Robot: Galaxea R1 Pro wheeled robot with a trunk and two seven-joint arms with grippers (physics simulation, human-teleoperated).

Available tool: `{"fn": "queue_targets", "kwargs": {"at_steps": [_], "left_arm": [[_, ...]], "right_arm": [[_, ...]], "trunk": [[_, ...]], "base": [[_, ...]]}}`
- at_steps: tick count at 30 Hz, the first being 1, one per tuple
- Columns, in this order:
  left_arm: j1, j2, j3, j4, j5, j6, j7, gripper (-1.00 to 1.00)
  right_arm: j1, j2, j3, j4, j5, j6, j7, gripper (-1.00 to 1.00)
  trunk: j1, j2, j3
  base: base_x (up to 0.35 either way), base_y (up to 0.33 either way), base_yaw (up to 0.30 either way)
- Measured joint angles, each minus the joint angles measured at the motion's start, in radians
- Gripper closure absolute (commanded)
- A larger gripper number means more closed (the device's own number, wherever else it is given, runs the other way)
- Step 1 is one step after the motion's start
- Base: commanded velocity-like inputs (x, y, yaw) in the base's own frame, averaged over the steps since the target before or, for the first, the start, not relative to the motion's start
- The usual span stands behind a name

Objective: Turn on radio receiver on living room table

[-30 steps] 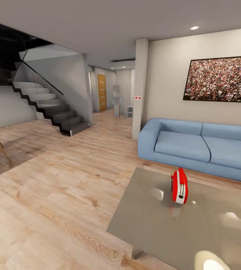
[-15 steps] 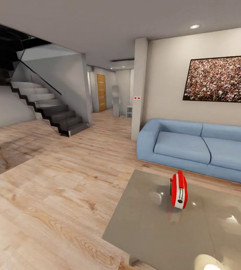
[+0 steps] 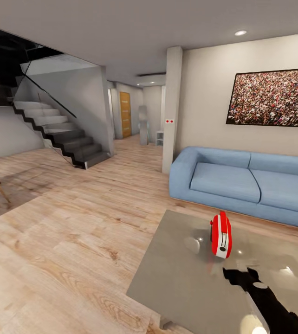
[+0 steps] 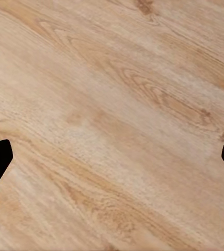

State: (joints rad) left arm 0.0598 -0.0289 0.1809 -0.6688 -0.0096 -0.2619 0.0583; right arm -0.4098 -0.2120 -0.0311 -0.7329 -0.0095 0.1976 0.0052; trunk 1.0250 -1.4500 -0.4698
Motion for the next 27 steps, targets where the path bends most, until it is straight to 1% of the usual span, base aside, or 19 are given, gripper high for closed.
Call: {"fn": "queue_targets", "kwargs": {"at_steps": [1, 2, 3, 4, 6, 9, 12, 14, 17, 18, 19, 20, 21, 22, 23, 24, 27], "left_arm": [[0.0, 0.0, 0.0, 0.0, 0.0, 0.0, 0.0, -1.0], [0.0, 0.0, 0.001, 0.0, 0.0, 0.0, 0.0, -1.0], [0.0, 0.0, 0.001, 0.0, 0.0, 0.0, 0.001, -1.0], [0.0, 0.0, 0.001, 0.0, 0.0, 0.0, 0.001, -1.0], [0.0, 0.0, 0.002, 0.0, 0.0, 0.0, 0.001, -1.0], [0.0, 0.0, 0.003, 0.0, 0.0, 0.001, 0.001, -1.0], [0.0, 0.002, 0.004, 0.001, 0.004, 0.001, 0.0, -1.0], [0.0, 0.001, 0.0, 0.022, 0.006, -0.002, -0.001, -1.0], [0.0, 0.004, -0.002, 0.068, 0.006, -0.004, -0.001, -1.0], [0.0, 0.004, -0.002, 0.086, 0.005, -0.004, -0.001, -1.0], [0.0, 0.004, 0.0, 0.118, 0.004, -0.004, -0.001, -1.0], [0.0, 0.006, 0.002, 0.174, 0.004, -0.004, -0.001, -1.0], [0.0, 0.008, 0.003, 0.228, 0.004, -0.004, -0.002, -1.0], [0.001, 0.011, 0.003, 0.285, 0.003, -0.004, -0.002, -1.0], [0.001, 0.015, 0.002, 0.362, 0.002, -0.005, -0.001, -1.0], [0.0, 0.023, 0.003, 0.424, 0.002, -0.004, -0.001, -1.0], [0.0, 0.027, 0.002, 0.495, 0.002, -0.003, -0.001, -1.0]], "right_arm": [[-0.034, 0.0, -0.006, 0.0, 0.0, 0.044, 0.002, -1.0], [-0.052, -0.001, -0.009, 0.0, 0.0, 0.068, 0.003, -1.0], [-0.086, 0.0, -0.013, 0.0, 0.001, 0.115, 0.005, -1.0], [-0.104, 0.0, -0.014, 0.0, 0.001, 0.137, 0.005, -1.0], [-0.178, 0.001, -0.016, -0.001, -0.001, 0.202, 0.006, -1.0], [-0.282, 0.004, -0.017, 0.0, -0.006, 0.241, 0.007, -1.0], [-0.338, 0.005, -0.017, 0.002, -0.009, 0.258, 0.007, -1.0], [-0.384, 0.009, -0.016, 0.003, -0.012, 0.286, 0.007, -1.0], [-0.43, 0.013, -0.014, 0.003, -0.012, 0.349, 0.007, -1.0], [-0.45, 0.014, -0.012, 0.003, -0.011, 0.383, 0.007, -1.0], [-0.481, 0.015, -0.01, 0.003, -0.011, 0.442, 0.007, -1.0], [-0.512, 0.016, -0.008, 0.003, -0.011, 0.505, 0.007, -1.0], [-0.526, 0.016, -0.008, 0.003, -0.01, 0.539, 0.007, -1.0], [-0.535, 0.017, -0.008, 0.003, -0.01, 0.561, 0.007, -1.0], [-0.542, 0.018, -0.007, 0.003, -0.01, 0.58, 0.007, -1.0], [-0.546, 0.021, -0.008, 0.002, -0.01, 0.59, 0.008, -1.0], [-0.549, 0.028, -0.008, 0.002, -0.009, 0.597, 0.008, -1.0]], "trunk": [[0.0, 0.0, 0.0], [0.0, 0.0, 0.0], [0.0, 0.0, 0.0], [0.0, 0.0, 0.0], [0.0, 0.0, 0.0], [0.0, 0.0, 0.0], [0.0, 0.0, 0.0], [0.0, 0.0, 0.0], [0.0, 0.0, 0.0], [0.0, 0.0, 0.0], [0.0, 0.0, 0.0], [0.0, 0.0, 0.0], [0.0, 0.0, 0.0], [0.0, 0.0, 0.0], [0.0, 0.0, 0.0], [0.0, 0.0, 0.0], [0.0, 0.0, 0.0]], "base": [[0.0, 0.0, 0.0], [0.0, 0.0, 0.0], [0.0, 0.0, 0.0], [0.0, 0.0, 0.0], [0.0, 0.0, 0.0], [0.0, 0.0, 0.0], [0.0, 0.0, 0.0], [0.0, 0.0, 0.0], [0.0, 0.0, 0.0], [0.0, 0.0, 0.0], [0.0, 0.0, 0.0], [0.0, 0.0, 0.0], [0.0, 0.0, 0.0], [0.0, 0.0, 0.0], [0.0, 0.0, 0.0], [0.0, 0.0, 0.0], [0.0, 0.0, 0.0]]}}
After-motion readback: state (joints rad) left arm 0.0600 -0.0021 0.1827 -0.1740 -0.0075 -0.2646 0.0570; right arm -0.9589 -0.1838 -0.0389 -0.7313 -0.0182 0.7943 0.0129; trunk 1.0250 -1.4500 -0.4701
